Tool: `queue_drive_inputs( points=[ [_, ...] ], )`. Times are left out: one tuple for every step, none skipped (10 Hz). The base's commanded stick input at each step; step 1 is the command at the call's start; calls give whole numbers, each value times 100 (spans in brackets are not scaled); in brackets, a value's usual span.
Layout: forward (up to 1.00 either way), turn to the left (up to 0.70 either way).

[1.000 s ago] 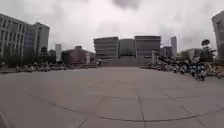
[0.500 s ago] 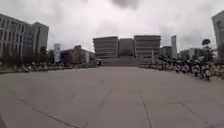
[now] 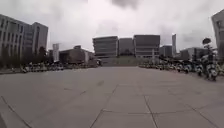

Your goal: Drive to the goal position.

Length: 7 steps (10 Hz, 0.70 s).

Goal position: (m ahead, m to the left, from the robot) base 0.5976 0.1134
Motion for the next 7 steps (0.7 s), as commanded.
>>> queue_drive_inputs(
  points=[
    [60,1],
    [60,1],
    [60,1],
    [60,1],
    [60,1],
    [60,1],
    [60,1]
  ],
)
